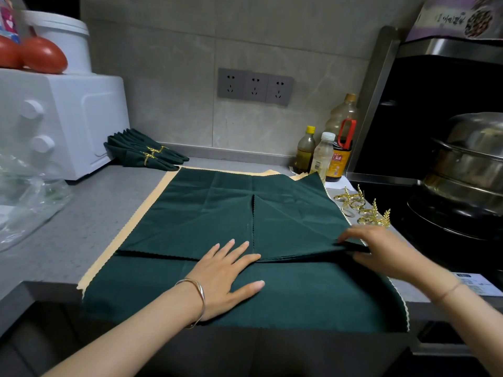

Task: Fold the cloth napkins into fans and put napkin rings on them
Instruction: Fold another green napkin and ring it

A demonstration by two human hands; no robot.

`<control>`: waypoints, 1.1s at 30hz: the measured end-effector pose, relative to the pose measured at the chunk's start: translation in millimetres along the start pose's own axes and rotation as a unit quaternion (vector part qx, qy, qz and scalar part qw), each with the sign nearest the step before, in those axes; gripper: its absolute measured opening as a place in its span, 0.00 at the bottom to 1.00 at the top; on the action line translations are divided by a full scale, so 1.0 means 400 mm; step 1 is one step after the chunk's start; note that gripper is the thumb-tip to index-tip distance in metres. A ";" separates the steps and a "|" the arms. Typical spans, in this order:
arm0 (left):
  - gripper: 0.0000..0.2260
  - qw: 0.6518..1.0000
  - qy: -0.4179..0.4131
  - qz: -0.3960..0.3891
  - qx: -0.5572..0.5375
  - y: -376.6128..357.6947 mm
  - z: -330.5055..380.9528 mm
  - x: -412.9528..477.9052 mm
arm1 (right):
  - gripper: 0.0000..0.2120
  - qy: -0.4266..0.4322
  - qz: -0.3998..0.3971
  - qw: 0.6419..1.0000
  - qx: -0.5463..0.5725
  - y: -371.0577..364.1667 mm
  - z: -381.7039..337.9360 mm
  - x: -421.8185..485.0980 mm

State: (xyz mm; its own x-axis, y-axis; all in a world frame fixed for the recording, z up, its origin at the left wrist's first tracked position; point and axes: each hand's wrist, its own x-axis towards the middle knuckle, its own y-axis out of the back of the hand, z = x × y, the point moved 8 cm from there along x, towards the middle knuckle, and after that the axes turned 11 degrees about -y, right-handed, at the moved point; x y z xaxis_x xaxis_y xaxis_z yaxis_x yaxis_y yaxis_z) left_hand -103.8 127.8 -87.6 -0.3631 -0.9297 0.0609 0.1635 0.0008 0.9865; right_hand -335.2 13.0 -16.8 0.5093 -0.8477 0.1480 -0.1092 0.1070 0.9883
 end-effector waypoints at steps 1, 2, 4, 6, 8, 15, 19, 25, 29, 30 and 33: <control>0.39 1.000 -0.002 -0.001 -0.001 0.000 -0.001 0.000 | 0.12 -0.016 0.006 0.999 0.039 0.024 0.020 0.011; 0.40 1.000 -0.004 -0.002 -0.003 -0.001 -0.001 -0.001 | 0.11 -0.024 0.011 0.996 0.083 0.046 0.034 0.026; 0.40 1.000 -0.007 -0.002 -0.006 -0.001 -0.001 -0.002 | 0.11 -0.032 0.023 0.984 0.174 0.089 0.044 0.063; 0.39 1.000 -0.007 0.003 -0.010 -0.001 -0.004 -0.002 | 0.08 -0.031 0.021 0.954 0.298 0.121 0.022 0.111; 0.38 1.000 -0.008 0.008 -0.011 -0.001 -0.003 -0.003 | 0.09 -0.032 0.036 0.906 0.421 0.142 -0.005 0.173; 0.38 1.000 -0.003 0.011 -0.022 -0.003 -0.008 -0.002 | 0.08 -0.052 0.040 0.834 0.548 0.027 -0.135 0.434; 0.36 0.999 0.001 0.004 -0.035 -0.009 -0.009 -0.002 | 0.09 -0.059 0.020 0.849 0.524 -0.090 -0.186 0.511; 0.41 0.999 0.003 -0.002 -0.045 -0.013 -0.013 0.011 | 0.11 -0.078 0.018 0.869 0.488 -0.198 -0.190 0.526; 0.41 0.998 0.001 0.003 -0.067 -0.006 -0.007 0.016 | 0.12 -0.075 0.024 0.875 0.477 -0.215 -0.188 0.531; 0.41 0.997 -0.002 0.001 -0.072 -0.004 -0.004 0.019 | 0.12 -0.074 0.025 0.877 0.475 -0.216 -0.188 0.532; 0.41 0.997 -0.009 -0.012 -0.071 -0.006 0.006 0.026 | 0.12 -0.074 0.028 0.879 0.470 -0.216 -0.188 0.534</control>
State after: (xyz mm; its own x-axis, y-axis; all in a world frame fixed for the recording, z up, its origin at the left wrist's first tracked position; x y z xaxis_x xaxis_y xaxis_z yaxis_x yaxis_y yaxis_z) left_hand -110.1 118.9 -89.1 -0.3852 -0.9219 0.0417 0.2829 -0.0749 0.9562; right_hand -153.0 -138.2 -67.8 0.3715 -0.9207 0.1196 -0.8234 -0.2673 0.5006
